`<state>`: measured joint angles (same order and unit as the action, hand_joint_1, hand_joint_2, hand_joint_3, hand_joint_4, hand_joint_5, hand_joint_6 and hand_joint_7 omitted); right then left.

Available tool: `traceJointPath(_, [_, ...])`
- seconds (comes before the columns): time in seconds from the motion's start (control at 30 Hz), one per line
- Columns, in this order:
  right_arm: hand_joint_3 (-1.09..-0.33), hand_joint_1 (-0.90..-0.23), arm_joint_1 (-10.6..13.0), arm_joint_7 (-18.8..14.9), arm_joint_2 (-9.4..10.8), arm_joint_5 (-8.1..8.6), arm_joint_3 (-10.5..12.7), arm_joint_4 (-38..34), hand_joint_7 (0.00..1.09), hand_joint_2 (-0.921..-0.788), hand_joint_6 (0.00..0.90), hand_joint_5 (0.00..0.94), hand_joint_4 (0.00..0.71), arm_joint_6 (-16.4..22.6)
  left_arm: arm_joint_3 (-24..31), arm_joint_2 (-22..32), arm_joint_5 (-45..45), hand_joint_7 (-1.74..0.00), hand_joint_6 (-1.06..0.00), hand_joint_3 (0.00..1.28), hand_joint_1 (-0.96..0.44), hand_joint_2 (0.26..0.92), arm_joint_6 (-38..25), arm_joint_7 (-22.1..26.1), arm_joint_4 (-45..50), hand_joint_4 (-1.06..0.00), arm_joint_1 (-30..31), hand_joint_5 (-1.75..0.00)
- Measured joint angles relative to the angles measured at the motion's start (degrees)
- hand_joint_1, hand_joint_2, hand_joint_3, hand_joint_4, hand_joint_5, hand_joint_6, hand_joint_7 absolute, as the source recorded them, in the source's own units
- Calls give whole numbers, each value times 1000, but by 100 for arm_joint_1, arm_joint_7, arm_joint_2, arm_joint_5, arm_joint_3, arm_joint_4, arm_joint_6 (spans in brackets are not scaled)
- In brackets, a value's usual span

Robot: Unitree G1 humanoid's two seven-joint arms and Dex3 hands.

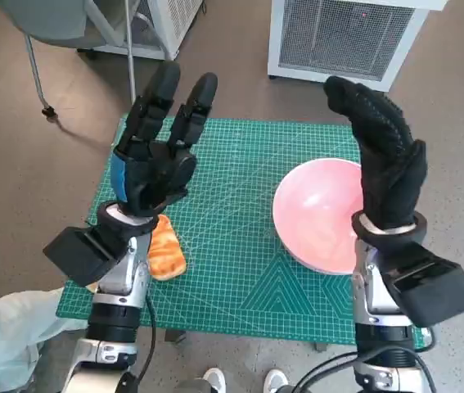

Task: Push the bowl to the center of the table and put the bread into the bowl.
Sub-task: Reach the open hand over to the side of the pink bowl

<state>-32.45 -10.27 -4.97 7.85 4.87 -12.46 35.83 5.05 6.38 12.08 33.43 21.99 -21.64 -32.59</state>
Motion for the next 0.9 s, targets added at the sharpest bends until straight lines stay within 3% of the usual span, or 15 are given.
traceJointPath(0.1, [-783,-491,50,-43,-70,103,86,4,677,-921,-1,9,278,15,-2,-15,0,-2,-427,277,53,921,0,22,-5,-296,-1,0])
traceJointPath(0.27, [-766,-495,148,-73,-300,132,357,-191,681,-921,-1,12,287,206,19,-12,5,-4,-432,276,49,921,0,32,-6,-296,0,0])
traceJointPath(0.4, [-762,-504,199,323,-512,-194,721,-563,676,-921,-1,11,286,486,36,-6,9,-5,-434,273,41,921,1,33,-7,-294,0,0])
traceJointPath(0.5, [-764,-504,205,830,-654,-654,985,-882,675,-921,-1,10,283,701,48,-3,8,-5,-434,271,39,921,2,32,-7,-294,0,0])
traceJointPath(0.67, [-772,-486,200,1588,-900,-1255,1236,-1492,676,-921,-1,9,282,882,54,-5,6,-5,-435,271,39,921,5,28,-9,-296,1,-1])
traceJointPath(0.8, [-779,-478,221,1944,-1055,-1343,1326,-2050,673,-921,-1,7,279,965,54,-7,-3,-5,-435,271,38,921,6,0,-9,-300,2,-3])
traceJointPath(0.9, [-788,-455,243,2016,-1090,-1280,1345,-2458,666,-921,-1,5,275,1022,54,-8,-7,-6,-437,271,38,921,6,-35,-9,-301,4,-3])
